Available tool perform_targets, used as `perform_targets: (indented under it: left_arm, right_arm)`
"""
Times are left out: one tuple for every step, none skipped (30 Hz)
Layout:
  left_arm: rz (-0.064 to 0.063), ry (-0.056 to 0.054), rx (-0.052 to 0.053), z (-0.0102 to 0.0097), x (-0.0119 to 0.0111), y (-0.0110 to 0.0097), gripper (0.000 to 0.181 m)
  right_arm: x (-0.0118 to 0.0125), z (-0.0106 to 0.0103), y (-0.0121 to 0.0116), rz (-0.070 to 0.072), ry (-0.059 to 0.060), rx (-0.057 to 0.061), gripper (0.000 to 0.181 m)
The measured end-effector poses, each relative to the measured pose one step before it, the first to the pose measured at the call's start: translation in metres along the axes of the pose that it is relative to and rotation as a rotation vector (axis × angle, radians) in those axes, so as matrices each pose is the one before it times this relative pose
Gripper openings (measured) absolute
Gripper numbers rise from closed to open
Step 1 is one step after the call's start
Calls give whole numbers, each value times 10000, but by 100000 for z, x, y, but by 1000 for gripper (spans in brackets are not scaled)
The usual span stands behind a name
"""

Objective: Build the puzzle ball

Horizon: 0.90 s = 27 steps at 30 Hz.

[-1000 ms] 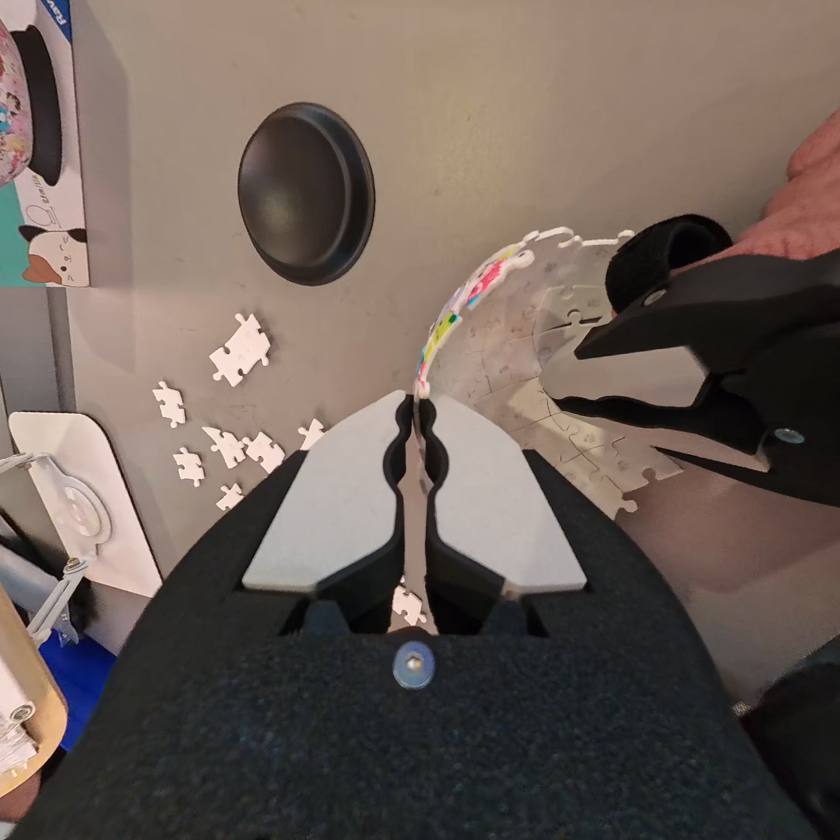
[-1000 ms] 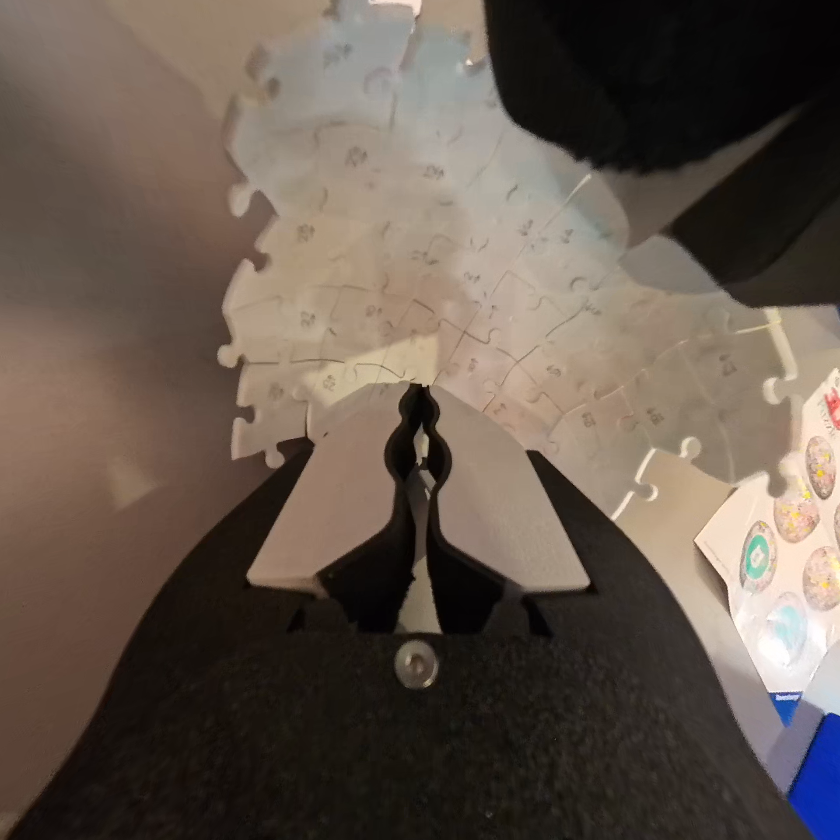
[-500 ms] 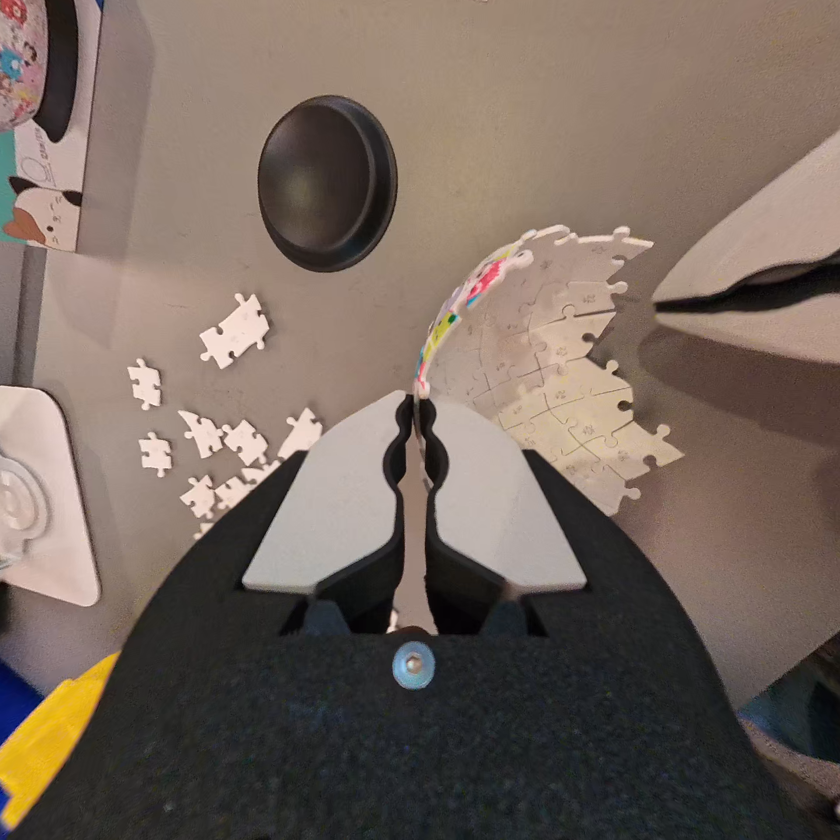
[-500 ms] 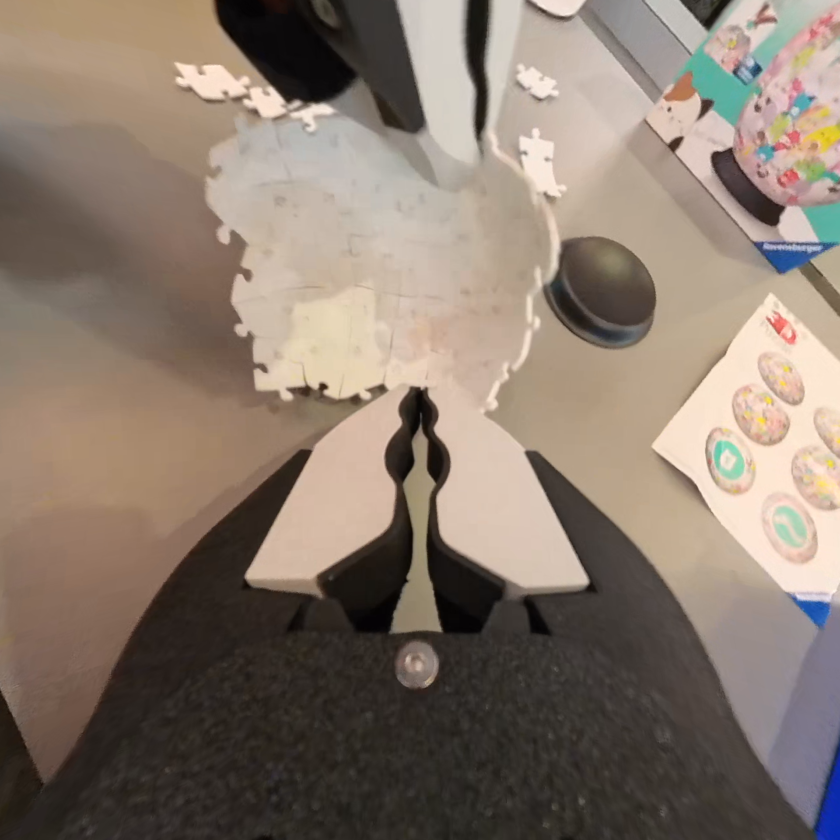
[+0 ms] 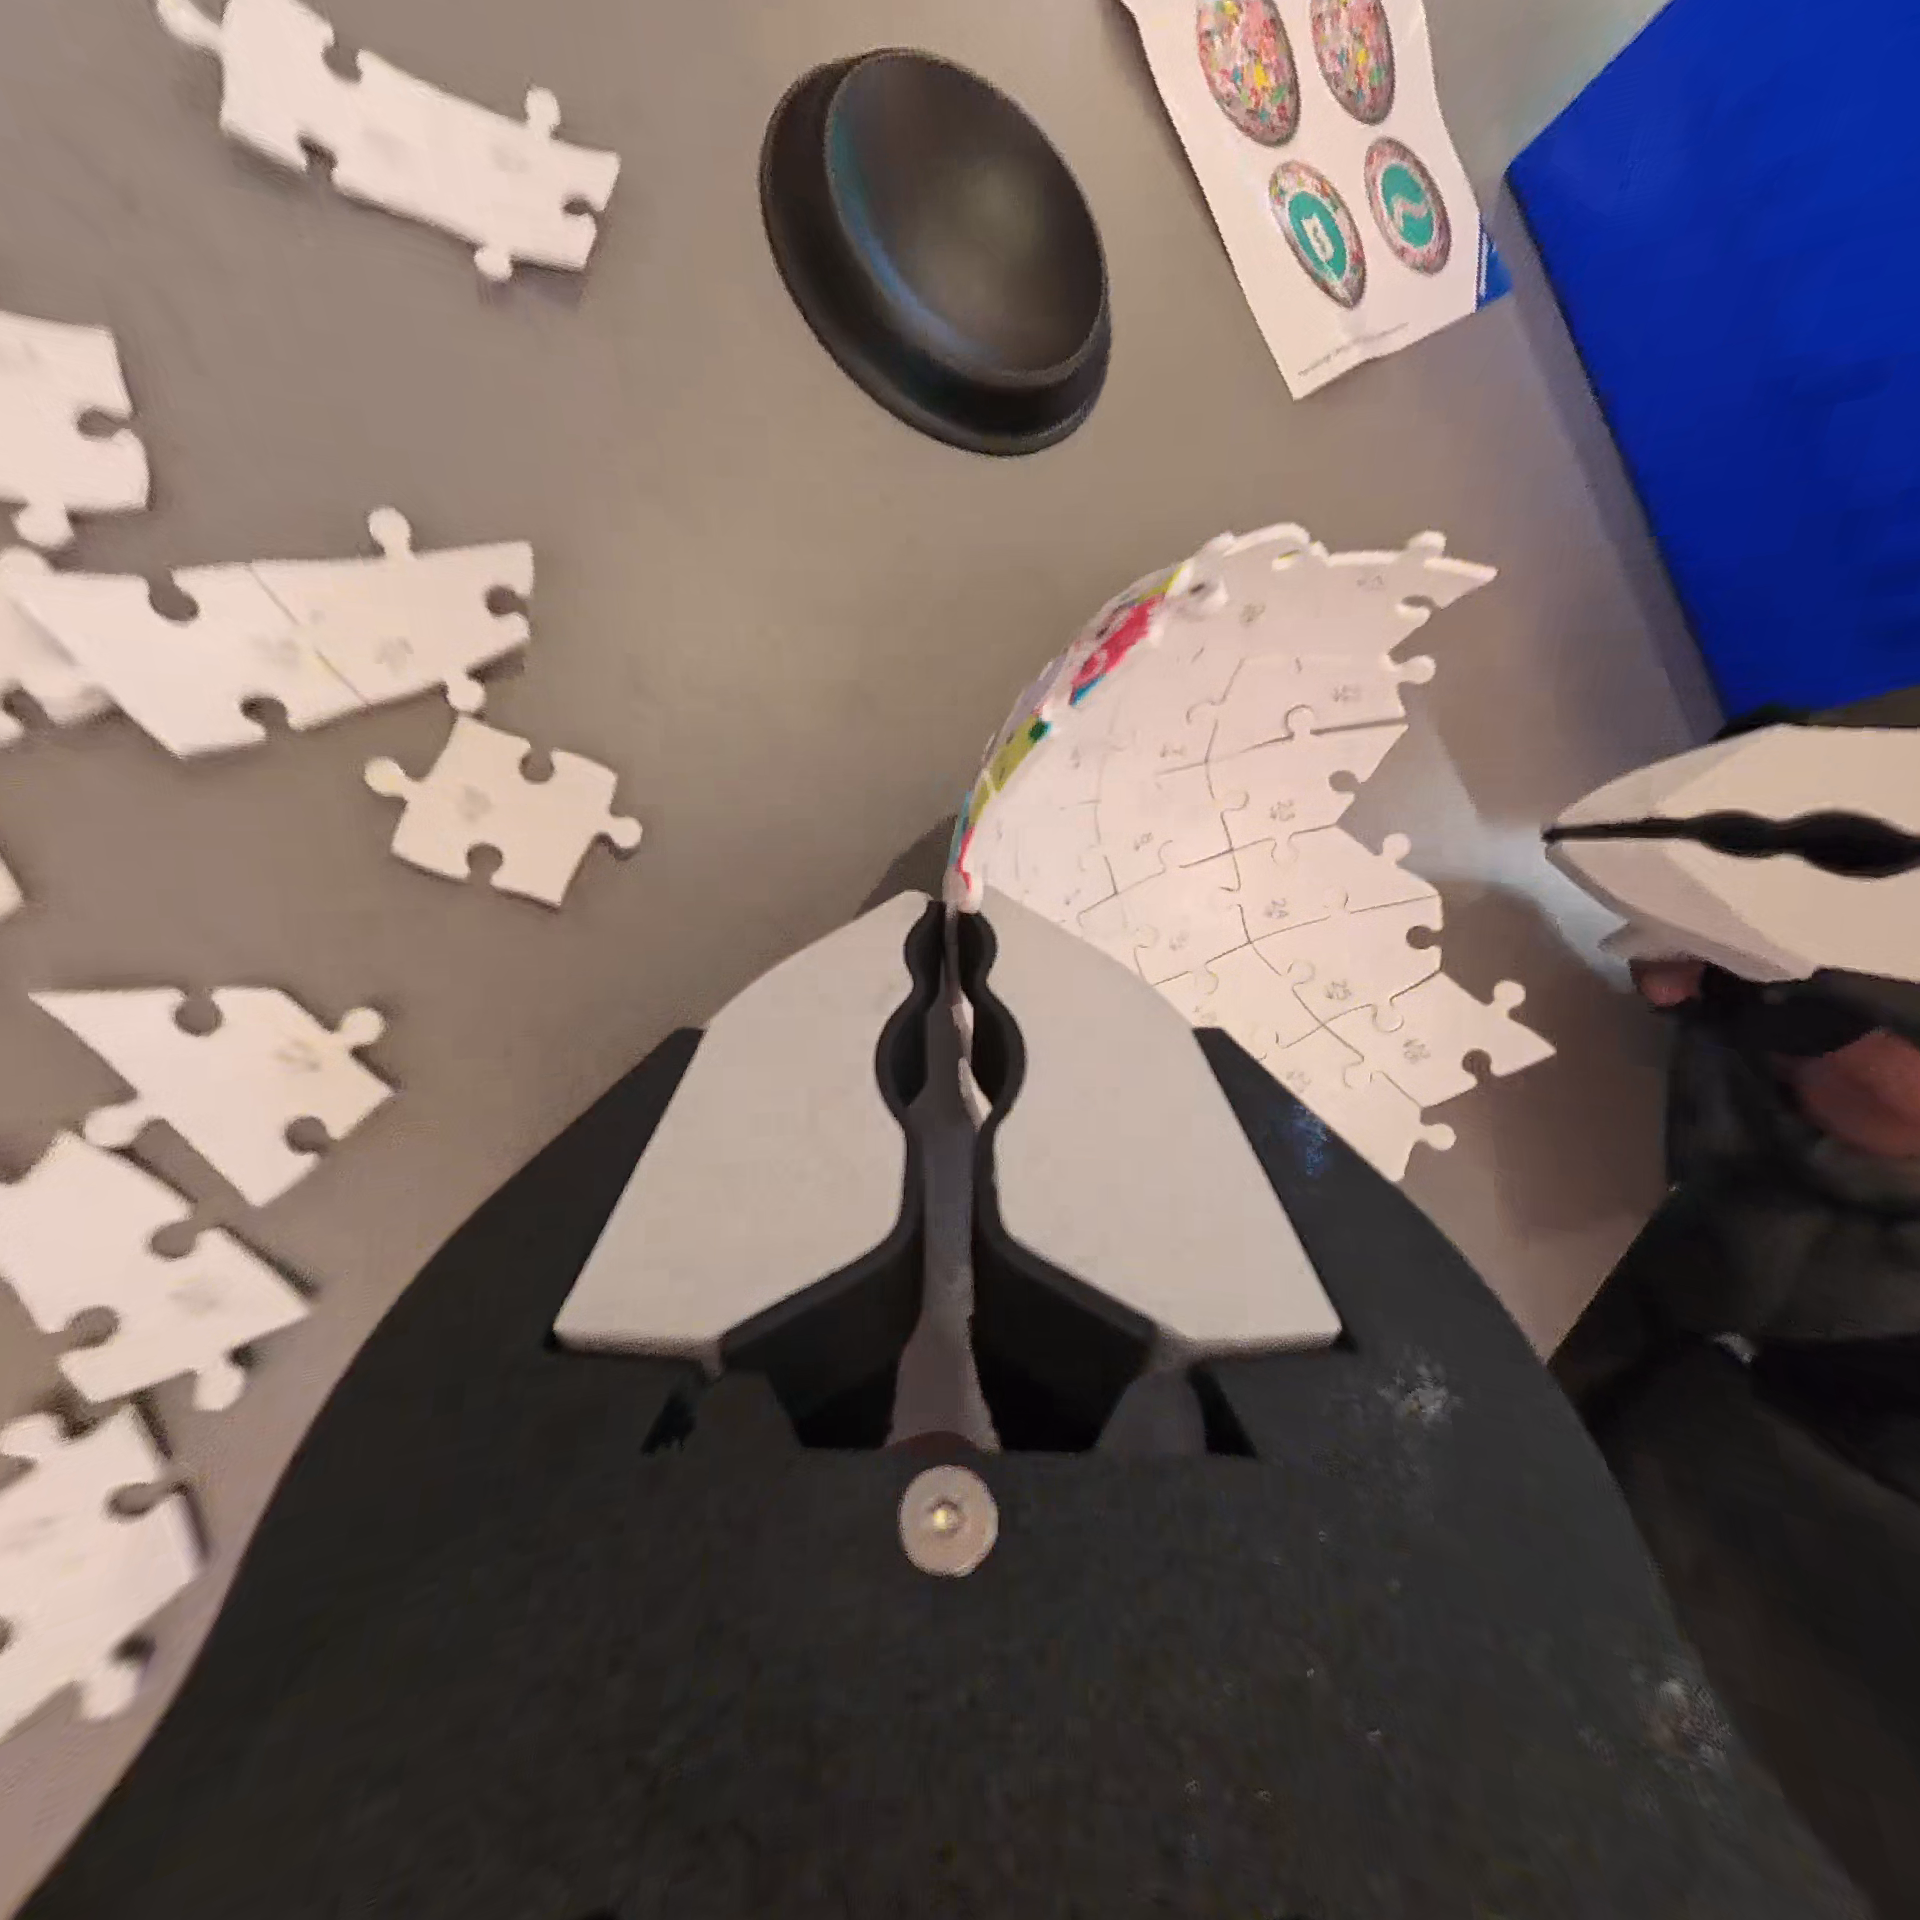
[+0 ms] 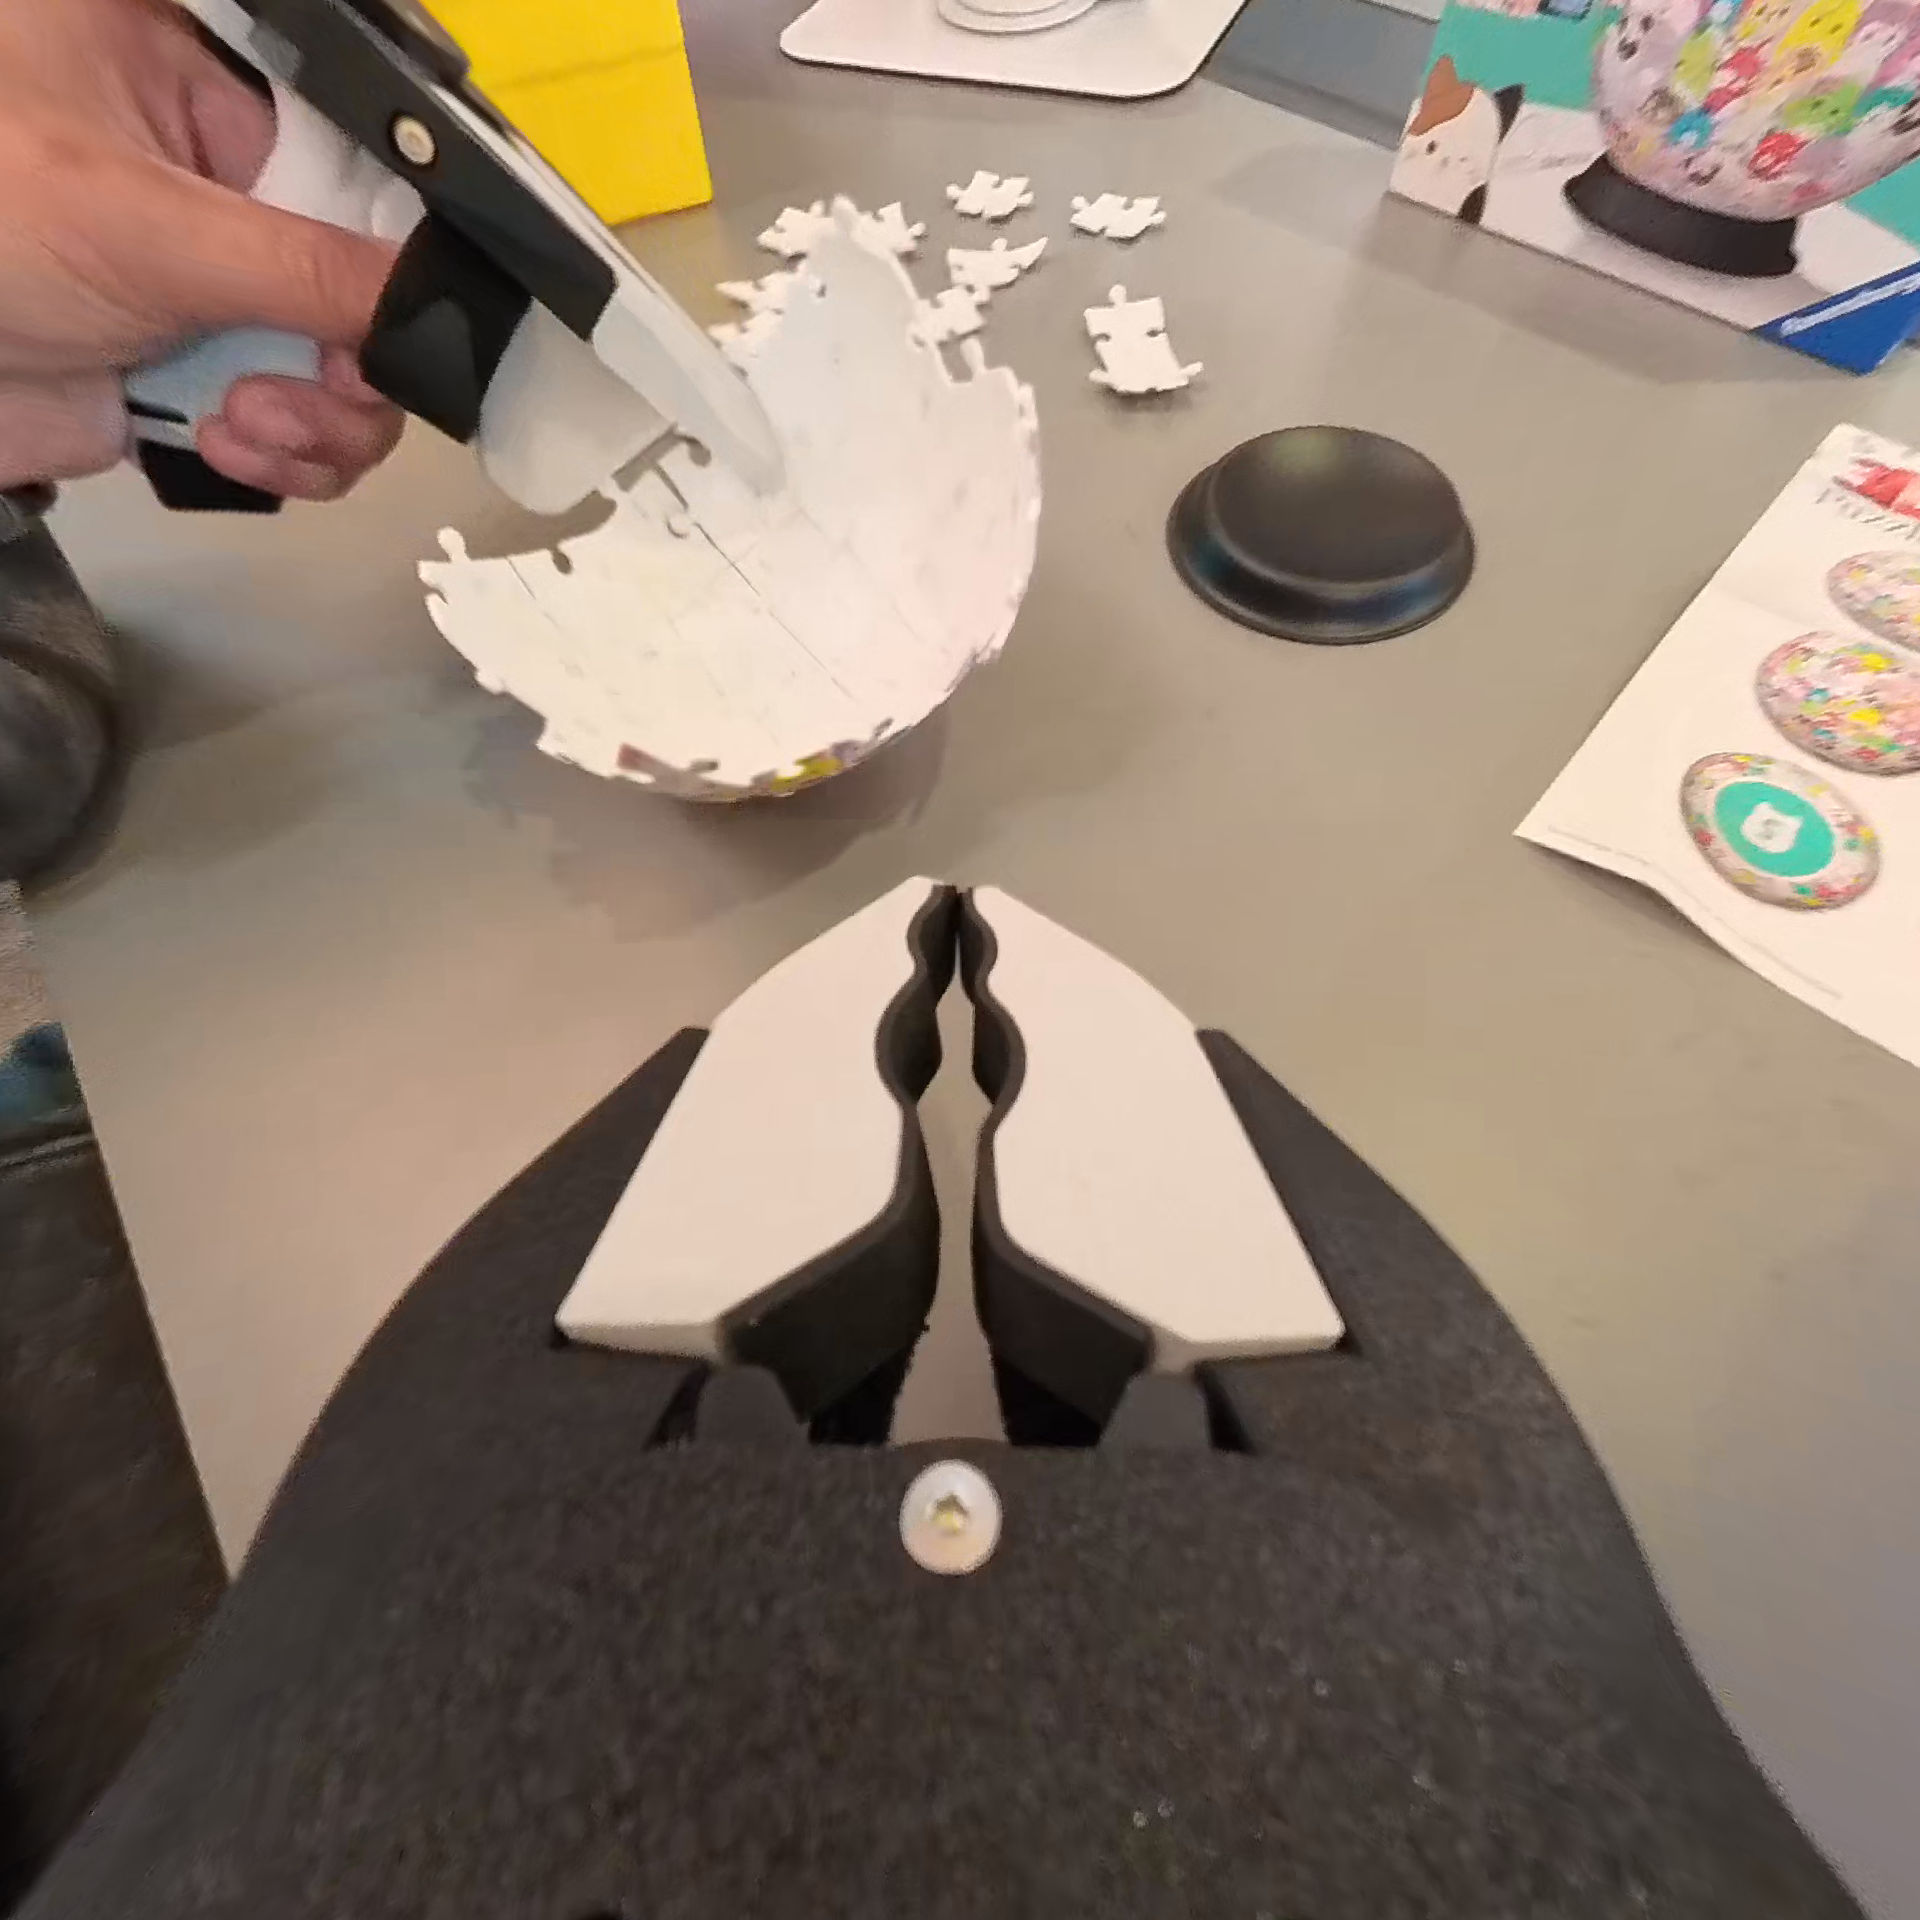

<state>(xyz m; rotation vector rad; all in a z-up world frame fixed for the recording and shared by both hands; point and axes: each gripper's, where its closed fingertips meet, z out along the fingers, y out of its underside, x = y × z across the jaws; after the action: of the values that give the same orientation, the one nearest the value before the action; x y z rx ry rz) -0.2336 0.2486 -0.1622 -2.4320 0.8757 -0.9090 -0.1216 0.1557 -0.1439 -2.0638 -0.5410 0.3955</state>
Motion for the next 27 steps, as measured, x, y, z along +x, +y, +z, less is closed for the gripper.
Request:
perform_targets:
  left_arm:
    - [-175,-49,122,81,-103,226,2]
    - [-159,-55,157,42,-60,128,2]
    - [-225,5,199,29,24,50,2]
    - [-228,36,86,77,49,182,2]
    - [-209,7,68,66,13,161,2]
    - [-234,-5,198,-3,-7,-14,2]
    - [-198,6,144,-31,30,27,2]
    - [-162,18,10,7,65,190,2]
    - [-148,-2,63,-25,59,127,2]
    - [-89,-18,108,-52,69,63,2]
    - [-47,-49,43,-59,19,120,2]
    - [-18,-65,35,-75,-6,103,2]
    - [-9,-72,70,-90,-20,32,2]
    - [-6,-70,84,-124,-41,-12,2]
    - [23,-35,40,-95,2,27,2]
    - [18,-27,-5,-70,17,91,3]
    - [21,-53,36,-76,5,47,2]
    - [86,-53,10,-44,35,73,2]
    - [109,-54,-37,-4,51,111,2]
    - [57,-58,42,2,25,29,2]
    - [27,-41,58,-2,38,-2,2]
    - [39,-40,44,-2,49,20,2]
    - [29,-70,83,-17,0,-35,2]
    - [27,-84,59,-32,-23,-12,2]
    - [47,-61,45,-35,18,-35,2]
    - [74,-71,55,-62,25,-66,2]
    - [94,-132,67,-102,-31,-105,2]
  right_arm:
    - [-157,12,207,-59,-62,-62,0]
    - [-164,44,206,-107,-45,-64,0]
    - [-246,130,282,-118,-114,-106,0]
    - [-270,227,400,-73,-155,-187,0]
    - [-133,258,400,-25,-78,-194,0]
    - [-63,234,336,-9,-34,-148,0]
    - [-118,158,217,-9,-69,-103,0]
    - [-58,81,114,-21,-29,-59,0]
    - [142,-1,64,2,96,-20,0]
    - [113,-44,0,32,53,19,1]
    - [-25,-65,-42,42,-61,42,2]
    - [-28,-99,-71,48,-59,45,3]
    - [-4,-117,-102,28,-25,57,4]
    - [38,-86,-90,-2,3,62,4]
    - [125,-69,-166,-12,27,104,4]
    - [158,-12,-390,30,-14,196,4]
    - [113,91,-661,-63,-153,214,5]
    - [425,197,-695,-110,-56,18,9]
    - [535,328,-637,-49,-64,-183,17]
    - [458,345,-639,35,-152,-213,24]
    - [456,287,-800,123,-154,-29,24]
    - [200,379,-826,161,-324,87,23]
    - [85,502,-568,228,-421,-60,23]
    - [199,569,-217,349,-330,-269,23]
    - [24,603,17,377,-390,-418,23]
    - [-13,534,55,303,-319,-423,23]
    - [96,414,5,259,-126,-295,23]
